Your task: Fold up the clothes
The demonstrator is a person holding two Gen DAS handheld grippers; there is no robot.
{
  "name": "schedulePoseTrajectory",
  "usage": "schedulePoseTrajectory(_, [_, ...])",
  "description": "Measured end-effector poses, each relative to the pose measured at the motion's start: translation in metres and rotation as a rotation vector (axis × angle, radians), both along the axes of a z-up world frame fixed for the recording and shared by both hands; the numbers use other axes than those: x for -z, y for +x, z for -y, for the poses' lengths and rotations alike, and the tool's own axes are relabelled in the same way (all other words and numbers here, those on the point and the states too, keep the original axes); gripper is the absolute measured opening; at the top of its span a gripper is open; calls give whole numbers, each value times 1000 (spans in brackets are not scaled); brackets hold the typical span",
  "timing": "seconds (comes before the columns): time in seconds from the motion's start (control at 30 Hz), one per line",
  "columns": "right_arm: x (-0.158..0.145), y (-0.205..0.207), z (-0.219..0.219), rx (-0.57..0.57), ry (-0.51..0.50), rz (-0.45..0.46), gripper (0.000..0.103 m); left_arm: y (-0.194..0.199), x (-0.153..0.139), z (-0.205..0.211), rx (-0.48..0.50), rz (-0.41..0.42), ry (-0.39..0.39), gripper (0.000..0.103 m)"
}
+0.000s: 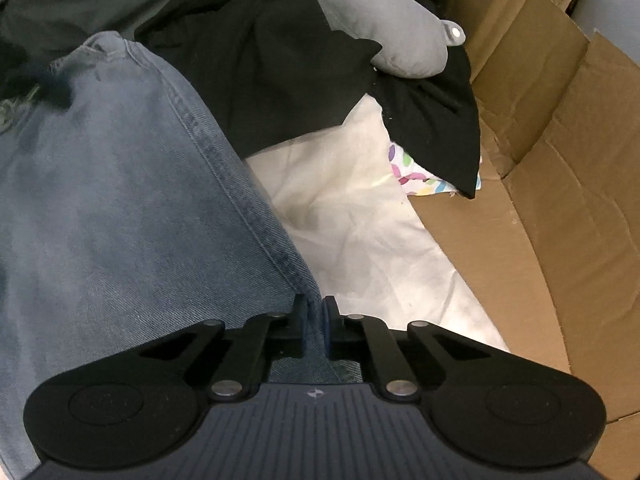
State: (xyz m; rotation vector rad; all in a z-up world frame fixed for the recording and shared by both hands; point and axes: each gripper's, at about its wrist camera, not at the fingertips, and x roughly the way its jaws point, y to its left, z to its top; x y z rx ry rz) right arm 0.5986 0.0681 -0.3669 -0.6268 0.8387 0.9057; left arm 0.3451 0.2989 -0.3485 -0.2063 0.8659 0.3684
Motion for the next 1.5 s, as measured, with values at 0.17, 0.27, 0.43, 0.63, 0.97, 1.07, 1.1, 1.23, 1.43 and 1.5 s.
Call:
schedulePoseTrajectory(0.17, [-1,-3,-5,23,-25,32,6,13,26,-31,-104,-12,23,21])
schedulePoseTrajectory(0.27, [0,-3,-6,39,-26,35,6,15,34,-31,-85,-6,44,21])
schedulePoseTrajectory(0.43, [1,-3,-9,44,-40,41,6,29,43,-41,-87,9,43,22])
schedulePoseTrajectory(0.63, [4,0,-17,73,-56,40,6,45,41,-50,-97,35,61,22])
schedulePoseTrajectory(0.97, [-12,7,7,241,53,-25,29,40,27,-61,-83,33,31,23])
schedulePoseTrajectory(1.07, [-26,-5,24,273,60,36,32,32,18,-57,-56,32,45,22])
schedulePoseTrajectory(1.1, [-28,-10,31,288,59,33,33,30,16,-55,-45,29,46,22])
schedulePoseTrajectory(1.23, [-30,-25,60,406,58,-6,43,22,9,-40,-19,36,49,24])
schedulePoseTrajectory(1.43, [-2,-39,99,717,46,-90,44,15,6,-11,81,39,23,28])
schedulePoseTrajectory(1.5, [9,-39,105,789,55,-113,45,19,8,-4,98,38,17,31])
